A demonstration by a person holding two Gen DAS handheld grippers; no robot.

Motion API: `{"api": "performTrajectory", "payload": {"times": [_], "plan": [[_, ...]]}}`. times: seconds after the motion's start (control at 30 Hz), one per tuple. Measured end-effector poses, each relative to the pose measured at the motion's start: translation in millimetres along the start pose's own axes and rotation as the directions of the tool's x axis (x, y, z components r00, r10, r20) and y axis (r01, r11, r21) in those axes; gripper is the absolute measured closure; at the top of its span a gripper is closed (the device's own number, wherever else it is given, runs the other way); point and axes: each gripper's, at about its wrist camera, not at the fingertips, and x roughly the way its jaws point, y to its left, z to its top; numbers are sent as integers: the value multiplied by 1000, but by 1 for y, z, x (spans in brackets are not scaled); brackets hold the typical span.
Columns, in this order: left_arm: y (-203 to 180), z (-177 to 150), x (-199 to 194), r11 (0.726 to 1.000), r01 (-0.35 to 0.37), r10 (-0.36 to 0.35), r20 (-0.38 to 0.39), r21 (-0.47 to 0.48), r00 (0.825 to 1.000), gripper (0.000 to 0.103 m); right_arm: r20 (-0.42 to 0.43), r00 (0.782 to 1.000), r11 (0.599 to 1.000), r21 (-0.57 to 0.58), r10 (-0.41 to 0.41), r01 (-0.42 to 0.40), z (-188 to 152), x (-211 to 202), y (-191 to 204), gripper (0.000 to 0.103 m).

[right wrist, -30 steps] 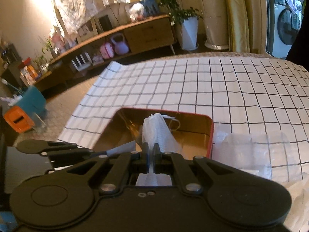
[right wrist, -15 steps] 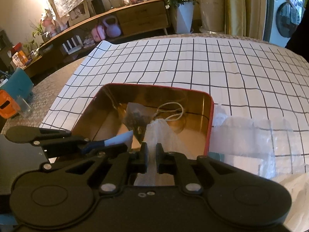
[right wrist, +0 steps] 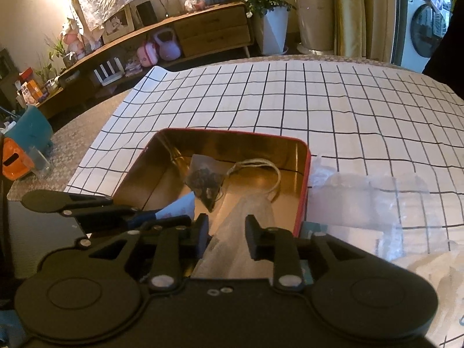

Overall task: Organize soft objects
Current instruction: 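Open the right gripper dropping the clear bag into the tin while the left gripper releases the pink item, then withdraw both grippers from the tin toward the remaining table items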

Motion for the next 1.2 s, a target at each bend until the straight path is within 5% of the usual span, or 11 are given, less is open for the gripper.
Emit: {"api": "performTrajectory", "payload": {"times": [0.57,0.8,0.9,1.03,1.2], "plan": [[-14,5,-44,1000,-4,6,93,-17,996,94,107,994,1000,12,27,-28,-10,-67,-7,56],[-34,8,-65,999,33,-30,135,-18,990,93,175,984,1000,8,25,-27,-17,-105,-19,41],[-43,9,-73,999,49,-46,153,-13,987,77,203,979,1000,19,12,-17,-23,-125,-34,39],[-55,9,-80,998,57,-55,184,-8,981,41,229,973,999,54,-20,8,-32,-148,-60,34],[-70,10,-84,997,81,-80,192,7,978,37,240,967,993,100,-86,63,-49,-170,-94,27]]}}
